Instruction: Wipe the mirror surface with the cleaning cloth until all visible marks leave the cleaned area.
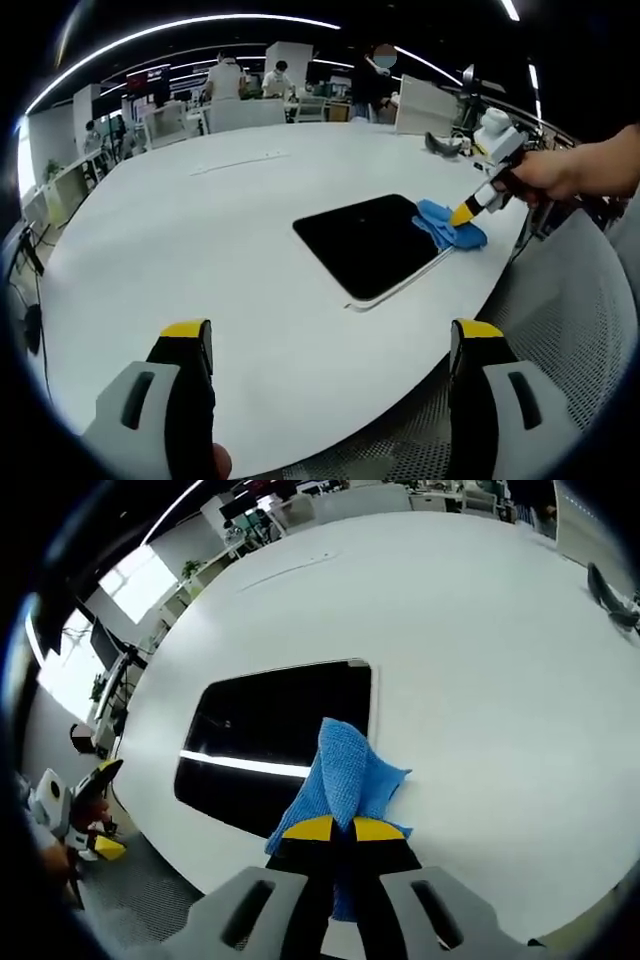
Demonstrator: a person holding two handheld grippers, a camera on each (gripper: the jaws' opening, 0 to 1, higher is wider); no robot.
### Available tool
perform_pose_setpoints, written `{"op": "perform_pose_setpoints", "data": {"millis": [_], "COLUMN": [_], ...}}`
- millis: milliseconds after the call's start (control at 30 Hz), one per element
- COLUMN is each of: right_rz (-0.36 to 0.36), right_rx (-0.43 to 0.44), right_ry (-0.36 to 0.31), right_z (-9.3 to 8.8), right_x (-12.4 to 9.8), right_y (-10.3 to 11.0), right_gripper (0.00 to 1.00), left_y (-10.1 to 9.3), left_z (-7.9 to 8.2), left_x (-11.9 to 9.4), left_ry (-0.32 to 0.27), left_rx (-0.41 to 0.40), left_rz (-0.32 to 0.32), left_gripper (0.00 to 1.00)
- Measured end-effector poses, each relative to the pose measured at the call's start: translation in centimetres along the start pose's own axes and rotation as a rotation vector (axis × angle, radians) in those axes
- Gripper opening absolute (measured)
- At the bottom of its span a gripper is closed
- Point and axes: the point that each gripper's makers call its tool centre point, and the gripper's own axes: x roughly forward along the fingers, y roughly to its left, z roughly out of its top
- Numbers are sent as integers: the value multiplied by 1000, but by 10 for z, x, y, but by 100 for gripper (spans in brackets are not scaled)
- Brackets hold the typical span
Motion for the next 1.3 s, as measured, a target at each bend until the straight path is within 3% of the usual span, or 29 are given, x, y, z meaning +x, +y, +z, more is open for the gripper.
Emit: {"op": "perform_pose_setpoints", "data": {"millis": [567, 900, 1100, 1300], "right_rz": [-87, -108, -100, -63], "right_rx": [-53, -64, -58, -46], "right_ry": [-18, -19, -12, -49], "right_z": [70, 87, 86, 87], "right_x": [34, 40, 39, 13], "right_y": [-17, -18, -19, -19], "right_gripper": [0, 0, 0, 0], "left_y": [1, 1, 0, 1], "left_z": [-1, 2, 2, 2], "left_x": [1, 0, 1, 1], "left_ry": [-1, -17, -17, -20], "left_rx": [-18, -33, -29, -34], "left_rz": [-4, -13, -14, -12], "left_gripper": [98, 98, 98, 98]}}
